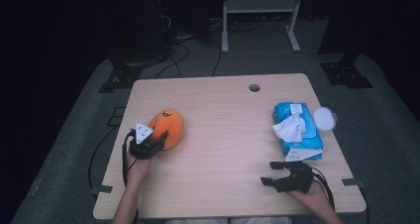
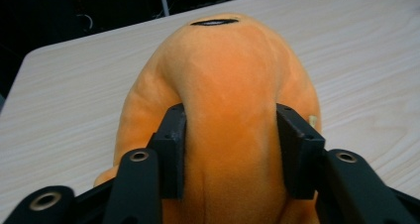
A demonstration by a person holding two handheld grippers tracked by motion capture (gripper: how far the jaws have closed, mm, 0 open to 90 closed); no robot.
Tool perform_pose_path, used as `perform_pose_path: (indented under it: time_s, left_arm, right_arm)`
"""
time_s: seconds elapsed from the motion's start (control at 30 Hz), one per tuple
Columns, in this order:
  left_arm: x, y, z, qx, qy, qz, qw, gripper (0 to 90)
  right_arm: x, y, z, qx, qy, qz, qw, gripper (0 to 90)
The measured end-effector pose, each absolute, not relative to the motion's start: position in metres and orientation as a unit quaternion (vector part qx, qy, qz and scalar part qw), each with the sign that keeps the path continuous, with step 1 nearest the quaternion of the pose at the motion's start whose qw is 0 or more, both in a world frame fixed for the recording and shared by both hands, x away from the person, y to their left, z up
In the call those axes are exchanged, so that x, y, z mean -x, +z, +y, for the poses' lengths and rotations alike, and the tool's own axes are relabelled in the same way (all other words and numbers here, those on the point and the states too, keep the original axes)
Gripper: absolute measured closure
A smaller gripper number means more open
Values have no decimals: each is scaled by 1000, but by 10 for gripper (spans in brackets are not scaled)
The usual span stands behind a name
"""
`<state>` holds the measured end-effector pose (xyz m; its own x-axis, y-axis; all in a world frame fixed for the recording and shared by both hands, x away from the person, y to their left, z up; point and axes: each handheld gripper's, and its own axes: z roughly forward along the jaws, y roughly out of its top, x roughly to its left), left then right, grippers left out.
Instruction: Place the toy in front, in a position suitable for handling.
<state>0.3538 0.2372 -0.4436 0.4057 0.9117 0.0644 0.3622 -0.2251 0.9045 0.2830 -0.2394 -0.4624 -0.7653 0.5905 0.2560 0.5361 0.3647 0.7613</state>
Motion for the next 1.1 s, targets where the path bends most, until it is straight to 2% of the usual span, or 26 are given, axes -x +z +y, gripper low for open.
perform_pose_path:
  time_s: [0.13, 0.57, 0.73, 1.1]
  left_arm:
    - [-351, -438, 242, -711, 297, 444, 457, 623]
    - [-345, -427, 237, -705, 286, 434, 482, 623]
    - [-339, -416, 228, -704, 281, 412, 505, 621]
    - [-324, -400, 177, -736, 236, 327, 543, 617]
  right_arm:
    - [-283, -461, -241, -344, 455, 821, 31, 237]
    - [-284, -461, -246, -354, 467, 810, 27, 237]
    - [-284, -462, -246, -355, 466, 810, 27, 237]
    - [-285, -461, -246, -354, 465, 811, 28, 237]
